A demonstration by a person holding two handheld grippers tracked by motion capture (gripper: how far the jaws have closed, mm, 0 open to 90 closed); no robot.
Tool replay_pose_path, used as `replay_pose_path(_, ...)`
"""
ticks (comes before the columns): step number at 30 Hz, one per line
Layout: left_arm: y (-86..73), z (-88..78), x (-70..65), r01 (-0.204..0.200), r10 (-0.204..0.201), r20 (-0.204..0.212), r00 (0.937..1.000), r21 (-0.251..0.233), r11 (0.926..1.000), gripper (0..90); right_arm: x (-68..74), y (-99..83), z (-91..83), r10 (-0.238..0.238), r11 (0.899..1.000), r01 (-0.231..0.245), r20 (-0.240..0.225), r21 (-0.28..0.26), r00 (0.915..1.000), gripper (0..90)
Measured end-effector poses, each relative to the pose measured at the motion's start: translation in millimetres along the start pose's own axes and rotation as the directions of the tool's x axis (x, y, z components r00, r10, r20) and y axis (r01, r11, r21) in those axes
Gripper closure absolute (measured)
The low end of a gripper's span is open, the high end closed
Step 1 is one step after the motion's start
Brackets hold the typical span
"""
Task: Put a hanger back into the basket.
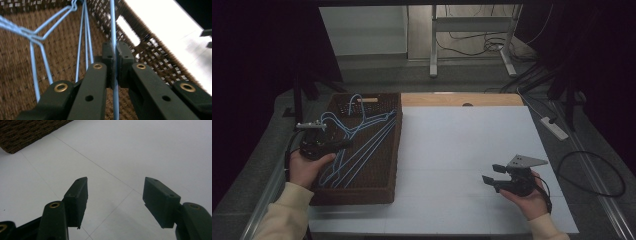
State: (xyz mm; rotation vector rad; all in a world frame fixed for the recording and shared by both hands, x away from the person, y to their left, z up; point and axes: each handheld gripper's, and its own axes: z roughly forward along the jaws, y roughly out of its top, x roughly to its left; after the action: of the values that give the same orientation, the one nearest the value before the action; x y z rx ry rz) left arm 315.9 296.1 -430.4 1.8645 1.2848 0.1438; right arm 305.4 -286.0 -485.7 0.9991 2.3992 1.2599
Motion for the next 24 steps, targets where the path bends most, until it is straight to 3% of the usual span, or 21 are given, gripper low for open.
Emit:
replay_pose_path(2, -2.0, 3.4, 2.8, 0.01, -0.01, -0.03, 0.9995, 0.014, 0.9999, 86.1, 0.3, 0.0, -0.1, -0.001, 1.0, 0.001, -0.001, 0.0, 1.0, 38.0)
replay_pose_path(4, -3.2, 5.6, 4.4, 0.013, -0.009, -0.097, 0.9953, 0.042, 0.999, 85.8, 0.5, 0.1, -0.1, -0.001, 1.0, 0.001, -0.001, 0.001, 1.0, 38.0)
replay_pose_path(6, -4.7, 8.5, 5.3, 0.0, 0.014, -0.18, 0.9835, 0.079, 0.9969, 83.9, 0.7, 0.1, -0.1, -0.002, 1.0, 0.002, 0.0, 0.0, 1.0, 38.0)
replay_pose_path(11, -6.3, 8.5, 3.0, -0.051, 0.069, -0.287, 0.9556, 0.07, 0.9963, 65.6, 1.2, 0.1, 0.3, -0.003, 1.0, 0.003, 0.0, -0.001, 1.0, 38.0)
replay_pose_path(13, -6.3, 4.1, -2.7, -0.091, 0.097, -0.292, 0.9515, 0.037, 0.9952, 58.7, 1.3, 0.1, 0.3, -0.003, 1.0, 0.003, -0.001, 0.0, 1.0, 38.0)
replay_pose_path(14, -6.2, 0.4, -8.1, -0.118, 0.117, -0.282, 0.9523, 0.012, 0.9929, 55.4, 1.3, 0.1, 0.1, -0.004, 1.0, 0.004, 0.001, -0.002, 1.0, 38.0)
replay_pose_path(18, -9.8, -13.2, -27.8, -0.181, 0.16, -0.231, 0.9597, -0.069, 0.9811, 45.2, 0.3, -0.3, -1.1, 0.0, 1.0, 0.0, 0.009, -0.001, 1.0, 38.0)
replay_pose_path(24, -27.6, -26.0, -57.7, -0.217, 0.193, -0.156, 0.9687, -0.154, 0.964, 35.1, -2.9, -1.3, -4.4, 0.008, 1.0, -0.008, 0.017, -0.007, 0.9998, 37.7)
